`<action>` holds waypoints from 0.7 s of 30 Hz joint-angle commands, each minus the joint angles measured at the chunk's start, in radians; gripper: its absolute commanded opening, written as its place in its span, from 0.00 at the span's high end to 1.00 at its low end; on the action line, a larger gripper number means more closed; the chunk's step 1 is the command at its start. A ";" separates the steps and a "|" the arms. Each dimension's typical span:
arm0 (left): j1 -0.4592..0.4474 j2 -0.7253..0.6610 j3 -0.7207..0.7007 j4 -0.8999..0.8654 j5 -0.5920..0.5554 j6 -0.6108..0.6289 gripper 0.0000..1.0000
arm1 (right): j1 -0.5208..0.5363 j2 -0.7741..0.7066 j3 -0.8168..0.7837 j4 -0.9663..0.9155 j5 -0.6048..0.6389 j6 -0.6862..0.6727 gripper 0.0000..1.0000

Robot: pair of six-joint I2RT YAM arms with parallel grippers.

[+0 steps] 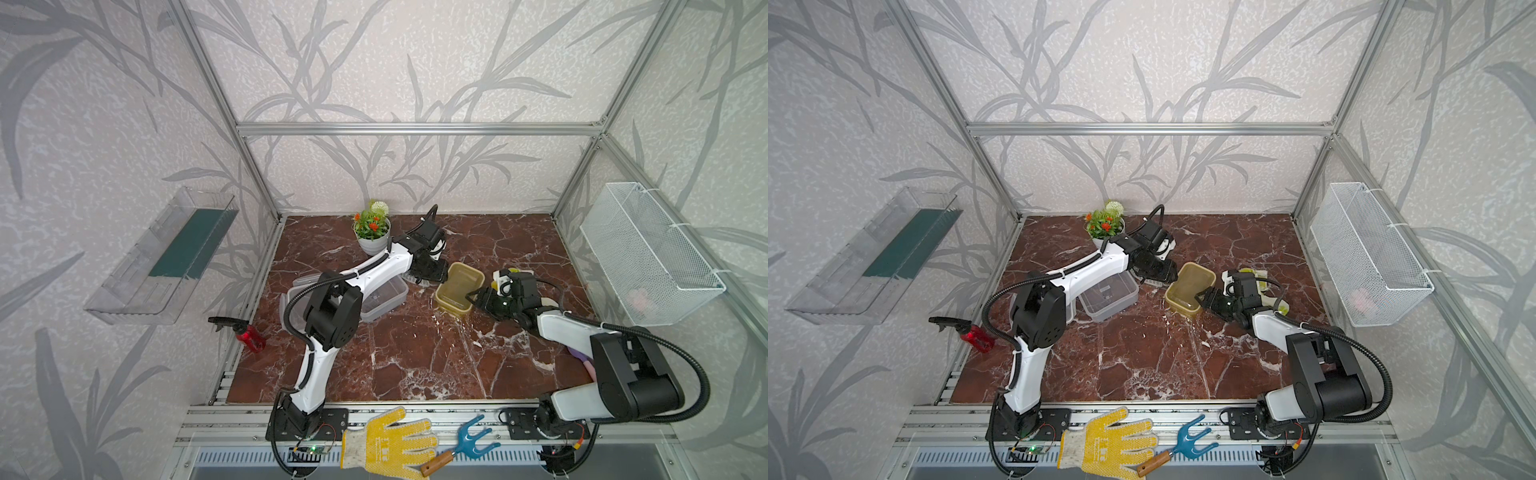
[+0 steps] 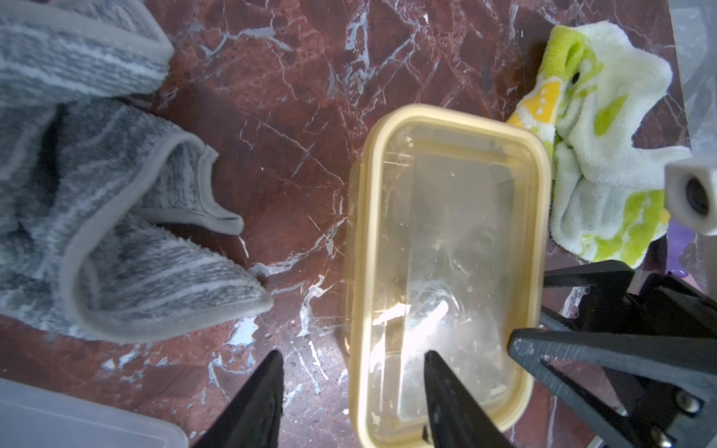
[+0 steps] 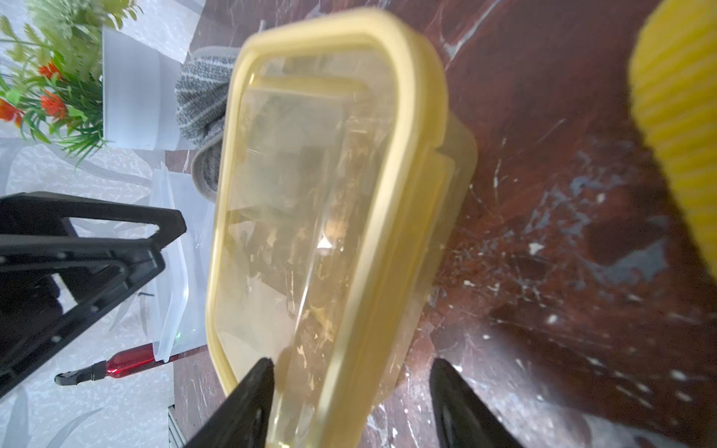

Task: Wipe the insides of the lunch boxes
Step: Adjust the lunch box at the center of the board.

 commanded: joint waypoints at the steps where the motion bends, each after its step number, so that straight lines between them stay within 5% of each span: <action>1: -0.016 -0.015 -0.008 -0.001 -0.003 0.040 0.43 | -0.013 0.010 -0.043 0.087 -0.019 -0.003 0.37; 21: -0.027 0.062 0.083 0.004 0.016 0.028 0.44 | -0.096 0.054 -0.120 0.360 -0.144 0.071 0.37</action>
